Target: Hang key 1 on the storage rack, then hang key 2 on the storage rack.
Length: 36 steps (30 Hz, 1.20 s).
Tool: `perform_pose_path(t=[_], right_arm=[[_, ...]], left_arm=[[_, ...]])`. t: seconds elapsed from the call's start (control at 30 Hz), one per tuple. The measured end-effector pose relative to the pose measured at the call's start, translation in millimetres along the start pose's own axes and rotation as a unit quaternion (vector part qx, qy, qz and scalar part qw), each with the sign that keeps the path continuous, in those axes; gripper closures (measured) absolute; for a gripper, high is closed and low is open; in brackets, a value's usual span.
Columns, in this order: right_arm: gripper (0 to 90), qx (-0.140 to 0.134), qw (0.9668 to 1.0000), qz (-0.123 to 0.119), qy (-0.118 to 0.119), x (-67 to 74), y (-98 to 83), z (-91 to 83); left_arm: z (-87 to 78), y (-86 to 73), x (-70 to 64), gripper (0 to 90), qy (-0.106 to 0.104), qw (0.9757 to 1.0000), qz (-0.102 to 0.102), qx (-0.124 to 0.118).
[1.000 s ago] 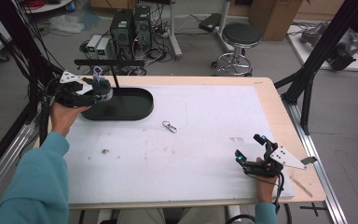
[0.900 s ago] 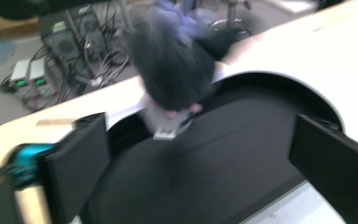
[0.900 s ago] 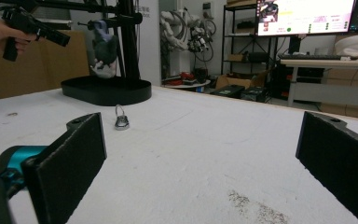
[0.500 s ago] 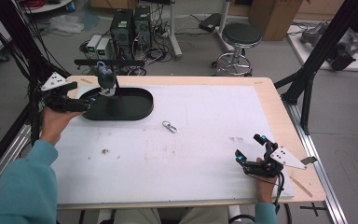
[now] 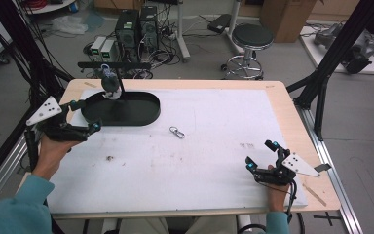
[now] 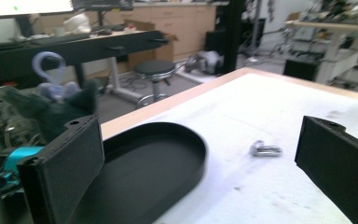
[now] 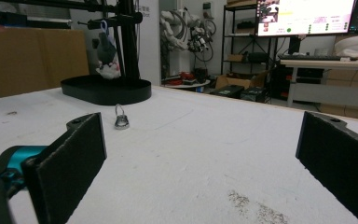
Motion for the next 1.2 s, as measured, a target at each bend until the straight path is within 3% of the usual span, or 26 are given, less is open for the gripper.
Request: perform_pose_path(t=[0.23, 0.37, 0.53, 1.2], right_arm=[[0.8, 0.001, 1.0, -0.001, 0.0, 0.1, 0.0, 0.0], [0.8, 0.002, 1.0, 0.001, 0.001, 0.5, -0.1, -0.1], [0.8, 0.001, 1.0, 0.002, 0.0, 0.6, 0.0, 0.1], [0.8, 0.001, 1.0, 0.001, -0.001, 0.3, -0.2, 0.0]], left_arm=[[-9.6, -10.9, -25.1, 1.7, -0.02, 0.9996, 0.015, -0.014], [-9.7, -17.9, -33.0, 1.7, -0.025, 0.9993, 0.026, -0.008], [-7.3, -26.4, -32.8, 1.7, -0.022, 0.9993, 0.027, 0.01], [-8.8, -28.1, -29.4, 1.7, -0.02, 0.9995, 0.023, 0.009]])
Point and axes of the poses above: each handheld gripper's, and its own axes: z roughly forward along the jaws, y roughly out of its top, x roughly to its left, the point moved 5 cm from there along z, roughly forward along the jaws, and after that the axes turned 3 degrees about z, right-handed, at the moved point
